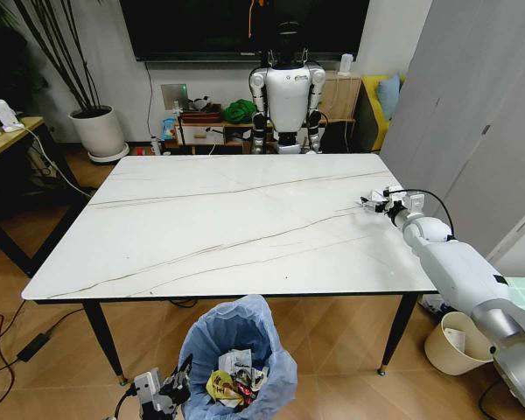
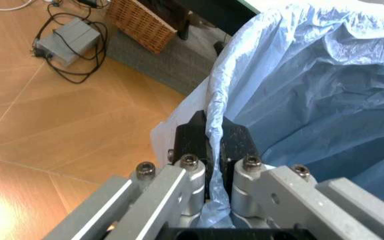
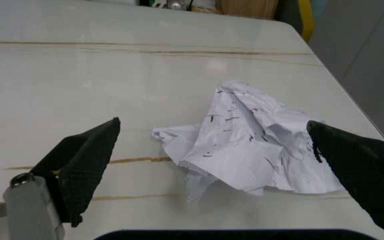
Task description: Pick up the trash bin and place the trash from the table into it.
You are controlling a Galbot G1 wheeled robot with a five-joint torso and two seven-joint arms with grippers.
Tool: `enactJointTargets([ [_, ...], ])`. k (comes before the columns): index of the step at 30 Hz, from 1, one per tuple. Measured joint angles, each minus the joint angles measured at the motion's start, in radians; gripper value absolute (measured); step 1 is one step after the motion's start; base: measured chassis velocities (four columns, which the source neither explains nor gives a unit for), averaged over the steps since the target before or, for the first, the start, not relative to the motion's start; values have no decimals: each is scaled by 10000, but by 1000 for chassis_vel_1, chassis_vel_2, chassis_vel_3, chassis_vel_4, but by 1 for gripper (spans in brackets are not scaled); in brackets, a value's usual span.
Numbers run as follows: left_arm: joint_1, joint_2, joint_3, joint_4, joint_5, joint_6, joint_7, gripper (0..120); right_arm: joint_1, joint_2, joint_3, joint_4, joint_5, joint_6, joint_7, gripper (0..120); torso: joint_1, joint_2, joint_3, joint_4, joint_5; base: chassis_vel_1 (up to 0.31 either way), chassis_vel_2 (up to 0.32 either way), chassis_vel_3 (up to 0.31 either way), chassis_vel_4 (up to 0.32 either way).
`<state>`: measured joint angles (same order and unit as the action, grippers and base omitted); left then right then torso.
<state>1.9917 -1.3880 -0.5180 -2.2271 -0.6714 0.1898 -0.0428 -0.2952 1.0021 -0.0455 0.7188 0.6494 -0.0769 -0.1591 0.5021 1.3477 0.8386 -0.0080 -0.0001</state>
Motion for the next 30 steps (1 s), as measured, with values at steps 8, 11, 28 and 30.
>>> enactJointTargets([
  [8, -59, 169, -76, 10, -182, -2, 1, 0, 98, 114, 8, -306, -119, 18, -80, 100, 0, 0, 0, 0, 0, 0, 0, 0, 0],
  [11, -119, 291, -128, 10, -332, 3, -17, 0, 100, 151, 70, -410, -145, 35, -125, 98, 0, 1, 0, 0, 1, 0, 0, 0, 0],
  [28, -76, 366, -203, -1, -400, 18, -37, 0, -60, 204, 249, -480, -152, 118, -177, 40, 0, 3, 0, 0, 1, 0, 0, 0, 0],
  [30, -72, 363, -209, -12, -403, 19, -36, 0, -60, 203, 260, -499, -154, 121, -174, 30, 0, 3, 0, 0, 1, 0, 0, 0, 0],
])
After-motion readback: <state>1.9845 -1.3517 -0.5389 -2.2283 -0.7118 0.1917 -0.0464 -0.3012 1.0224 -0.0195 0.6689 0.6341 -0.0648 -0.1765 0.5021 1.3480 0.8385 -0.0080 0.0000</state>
